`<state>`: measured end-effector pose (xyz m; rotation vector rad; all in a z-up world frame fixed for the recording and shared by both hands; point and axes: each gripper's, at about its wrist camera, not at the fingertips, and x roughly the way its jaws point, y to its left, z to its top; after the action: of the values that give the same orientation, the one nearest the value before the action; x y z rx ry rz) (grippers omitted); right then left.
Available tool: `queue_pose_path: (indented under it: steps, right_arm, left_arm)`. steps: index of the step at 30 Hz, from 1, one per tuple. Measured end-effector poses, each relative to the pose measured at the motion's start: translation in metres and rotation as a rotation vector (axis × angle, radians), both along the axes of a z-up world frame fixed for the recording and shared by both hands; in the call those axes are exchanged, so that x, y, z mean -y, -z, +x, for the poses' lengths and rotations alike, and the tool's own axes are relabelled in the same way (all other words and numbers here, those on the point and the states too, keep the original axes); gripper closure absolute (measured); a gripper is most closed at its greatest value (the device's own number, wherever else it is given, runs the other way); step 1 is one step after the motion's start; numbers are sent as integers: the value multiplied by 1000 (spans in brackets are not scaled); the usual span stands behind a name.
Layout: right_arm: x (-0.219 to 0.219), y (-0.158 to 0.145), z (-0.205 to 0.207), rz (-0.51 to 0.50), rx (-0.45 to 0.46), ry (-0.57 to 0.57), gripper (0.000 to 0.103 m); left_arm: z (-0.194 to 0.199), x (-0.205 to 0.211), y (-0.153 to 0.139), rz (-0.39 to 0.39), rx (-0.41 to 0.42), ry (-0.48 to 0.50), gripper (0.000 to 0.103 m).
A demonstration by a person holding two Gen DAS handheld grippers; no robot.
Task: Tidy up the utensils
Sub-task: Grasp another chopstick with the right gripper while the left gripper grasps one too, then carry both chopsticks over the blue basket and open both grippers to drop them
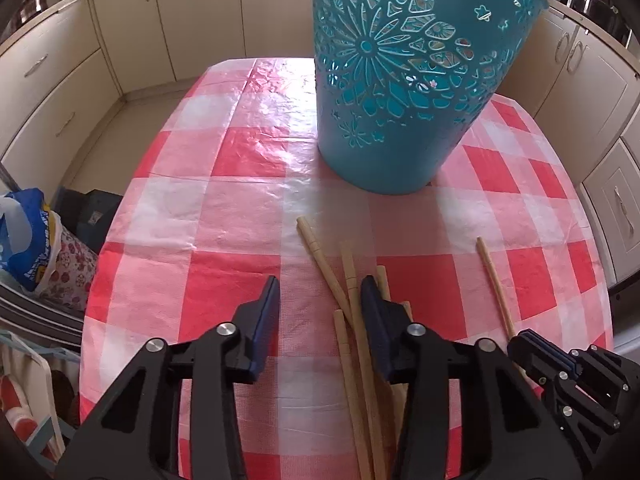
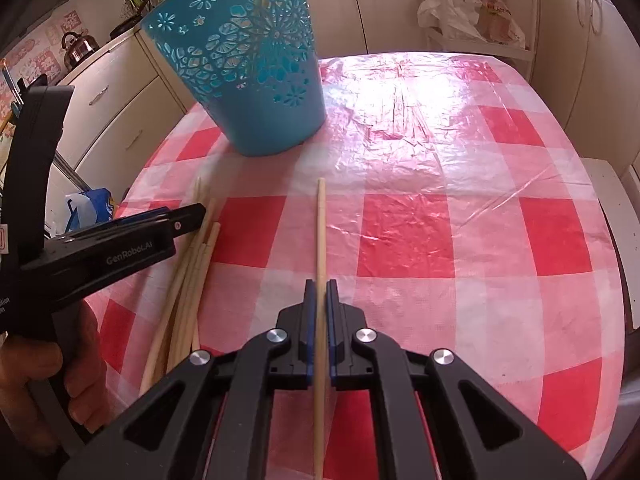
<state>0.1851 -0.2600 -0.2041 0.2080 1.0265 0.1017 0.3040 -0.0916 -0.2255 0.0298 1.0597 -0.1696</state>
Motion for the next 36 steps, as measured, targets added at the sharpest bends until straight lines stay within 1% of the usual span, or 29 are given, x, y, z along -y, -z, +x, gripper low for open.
queue_pose_path:
  steps: [1,2,3,4,6,8,9,11,14,18,22,25,26,28,32,36]
  right_arm:
    - [1,0,0,4,0,2,97]
    - [1,0,1,9,-1,2,97]
    - [1,-1,1,13,2,2,97]
    - [2,-2,2,13,4,1,97]
    - [1,-3,3,13,7,0,94]
    - [-1,-5,7,0,15,0,75]
    - [-4,-7,9,-11,23,-3,73]
    - [-9,-9,14,-26,32,-14,73]
    - [-14,-10,21,-59,36,-23,73]
    - [-10,-7,23,-76,16,-8,73]
    - [-3,-3,22,-75,3,8,73]
    - [-5,-3,23,-86,7,0,74]
    - [-5,-2,24,-86,8,-4,86]
    - [-4,-1,26,-64,-2,-12,97]
    - [2,-2,26,-24,-6,-3,97]
    - [2,-1,34,-25,-31,5,97]
  left_arm:
    - [0,0,0,-1,-2,3,82]
    - [0,-2,0,-17,-8,2,85]
    - [1,-5,-1,-44,-22,3,93]
    - [2,-7,0,-64,-30,3,94]
    - [1,-12,-1,-96,-44,1,95]
    - [1,-19,-1,-153,-71,1,96]
    - [1,-21,0,-170,-79,1,96]
    - [0,-26,0,-188,-87,-3,96]
    - [0,-35,2,-212,-96,-12,96]
    - [2,-42,3,-227,-109,-31,96]
    - [7,-45,3,-210,-108,-45,96]
    - [10,-39,3,-184,-100,-30,96]
    - [11,-37,3,-179,-98,-25,96]
    - [11,-38,1,-196,-95,-26,98]
    - [8,-40,-9,-221,-78,-5,98]
    - [4,-43,-17,-259,-76,9,98]
